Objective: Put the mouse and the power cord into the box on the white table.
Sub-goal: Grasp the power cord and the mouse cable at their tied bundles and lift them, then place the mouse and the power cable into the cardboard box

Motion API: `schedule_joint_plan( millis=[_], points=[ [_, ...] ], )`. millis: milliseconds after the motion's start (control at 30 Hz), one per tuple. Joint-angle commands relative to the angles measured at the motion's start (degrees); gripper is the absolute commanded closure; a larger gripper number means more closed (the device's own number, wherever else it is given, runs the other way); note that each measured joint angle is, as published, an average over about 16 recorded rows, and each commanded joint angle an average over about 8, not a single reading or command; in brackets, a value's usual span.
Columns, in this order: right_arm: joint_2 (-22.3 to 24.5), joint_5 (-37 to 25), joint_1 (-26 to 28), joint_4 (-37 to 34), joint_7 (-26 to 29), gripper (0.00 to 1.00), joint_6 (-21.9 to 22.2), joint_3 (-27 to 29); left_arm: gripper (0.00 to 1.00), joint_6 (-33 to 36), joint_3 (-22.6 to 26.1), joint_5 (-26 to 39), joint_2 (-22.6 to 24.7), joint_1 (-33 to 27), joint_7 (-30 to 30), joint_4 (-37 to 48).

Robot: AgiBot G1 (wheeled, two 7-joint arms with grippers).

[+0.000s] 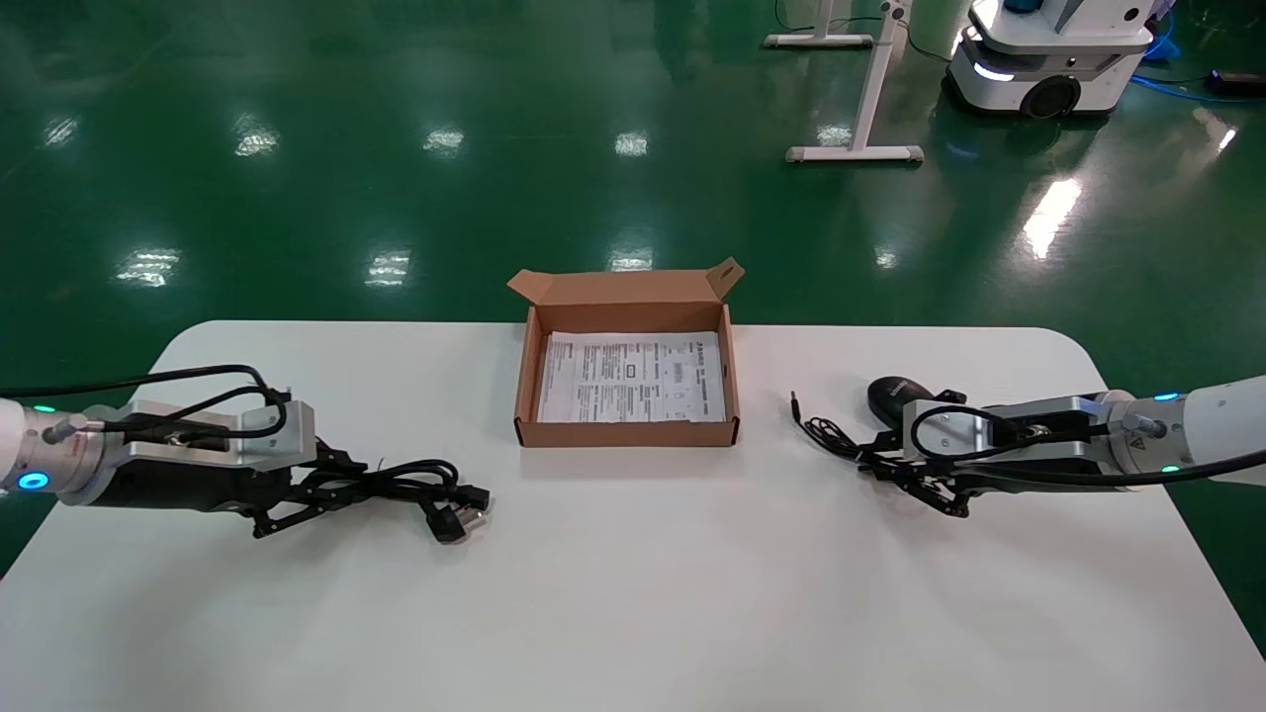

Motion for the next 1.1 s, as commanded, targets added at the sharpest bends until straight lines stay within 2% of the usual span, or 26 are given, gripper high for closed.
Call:
schedule_joint_plan(
  millis=[33,333,633,833,1100],
  points=[
    [0.0,0.0,0.0,0.0,0.0,1.00,0.0,0.0,1.00,0.0,0.0,0.0,0.0,0.0,0.0,0.0],
    [0.2,0.6,0.7,0.3,0.2,1.00,-0.2,0.4,1.00,0.6,-0.3,-0.4,-0.3,-0.4,-0.3,0.1],
    [0.9,4.0,7.2,2.9,2.4,1.00,-1.7,2.8,1.00,4.4,-3.3,-4.8,-4.0,-6.3,-4.5,0.6],
    [0.4,6.7,12.5,4.5,5.7,1.00,-2.5,4.7,1.00,0.9,-8.3,-11.9,-5.4,-10.7,-7.2,0.5],
    [-3.1,9.9,16.8,5.9,9.4,1.00,-2.4,6.9,1.00,-5.5,-12.8,-18.3,-2.6,-12.9,-7.3,-2.3]
  ],
)
